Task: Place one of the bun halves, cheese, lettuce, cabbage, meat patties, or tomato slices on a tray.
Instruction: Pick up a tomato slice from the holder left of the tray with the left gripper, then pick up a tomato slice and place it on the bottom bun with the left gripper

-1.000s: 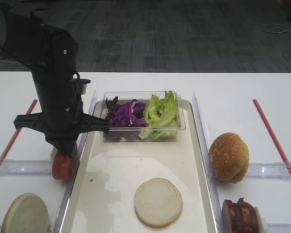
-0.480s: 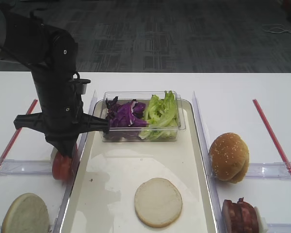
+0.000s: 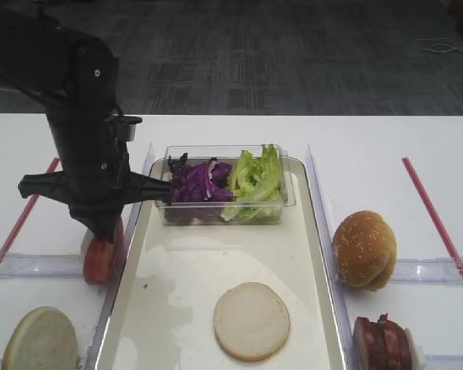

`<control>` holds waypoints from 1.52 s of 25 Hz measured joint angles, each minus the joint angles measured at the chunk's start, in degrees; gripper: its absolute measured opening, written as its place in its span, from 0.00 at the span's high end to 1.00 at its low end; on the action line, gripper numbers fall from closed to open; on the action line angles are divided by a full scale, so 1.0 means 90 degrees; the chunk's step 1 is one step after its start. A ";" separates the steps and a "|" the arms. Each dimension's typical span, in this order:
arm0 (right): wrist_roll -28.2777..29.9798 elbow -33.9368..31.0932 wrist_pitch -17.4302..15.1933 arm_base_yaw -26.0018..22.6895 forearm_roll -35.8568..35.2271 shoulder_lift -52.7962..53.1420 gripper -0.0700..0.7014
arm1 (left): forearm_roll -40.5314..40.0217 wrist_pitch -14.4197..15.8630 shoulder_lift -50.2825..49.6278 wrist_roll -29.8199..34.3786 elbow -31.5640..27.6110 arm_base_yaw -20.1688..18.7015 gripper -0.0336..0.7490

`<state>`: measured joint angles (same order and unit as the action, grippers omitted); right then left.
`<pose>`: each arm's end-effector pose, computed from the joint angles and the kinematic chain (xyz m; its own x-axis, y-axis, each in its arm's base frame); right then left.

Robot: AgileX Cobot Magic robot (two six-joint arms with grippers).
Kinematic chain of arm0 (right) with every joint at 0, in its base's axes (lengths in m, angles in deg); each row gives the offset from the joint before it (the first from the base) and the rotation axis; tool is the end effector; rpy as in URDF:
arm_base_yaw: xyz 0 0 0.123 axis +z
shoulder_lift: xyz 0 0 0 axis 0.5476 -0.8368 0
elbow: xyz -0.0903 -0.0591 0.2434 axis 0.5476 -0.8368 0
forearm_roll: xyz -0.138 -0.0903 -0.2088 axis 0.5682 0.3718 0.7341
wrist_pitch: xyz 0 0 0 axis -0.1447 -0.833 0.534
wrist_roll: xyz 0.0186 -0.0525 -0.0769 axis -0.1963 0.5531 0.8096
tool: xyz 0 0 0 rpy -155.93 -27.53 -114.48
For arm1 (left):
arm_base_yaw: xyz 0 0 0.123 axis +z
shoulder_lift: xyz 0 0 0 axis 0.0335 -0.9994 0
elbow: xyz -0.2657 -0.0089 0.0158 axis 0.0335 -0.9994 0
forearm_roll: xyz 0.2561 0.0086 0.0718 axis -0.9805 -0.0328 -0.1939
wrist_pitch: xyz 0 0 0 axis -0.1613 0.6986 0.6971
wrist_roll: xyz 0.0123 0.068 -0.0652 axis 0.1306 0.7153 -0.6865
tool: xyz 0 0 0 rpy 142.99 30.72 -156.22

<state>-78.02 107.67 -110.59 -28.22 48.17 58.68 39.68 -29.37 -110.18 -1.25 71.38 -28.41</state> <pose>0.0266 0.0078 0.2732 -0.5119 0.0105 -0.8590 -0.1082 0.9912 0.0766 0.3222 -0.1515 0.1679 -0.9965 -0.0007 -0.0832 -0.0050 0.9986 0.0526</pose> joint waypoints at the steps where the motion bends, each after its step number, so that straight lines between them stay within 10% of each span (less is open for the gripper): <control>1: 0.0000 0.0000 0.0000 0.0000 0.0000 0.0000 0.30 | 0.0000 0.0000 0.0026 0.0000 0.0000 0.0000 0.89; 38: 0.0000 0.0000 0.0000 0.0000 0.0000 0.0000 0.30 | -0.0059 0.0032 0.1449 -0.0004 -0.0704 -0.0205 0.89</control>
<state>-78.02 107.67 -110.59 -28.22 48.17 58.68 39.15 -29.07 -97.14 -1.29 65.04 -30.25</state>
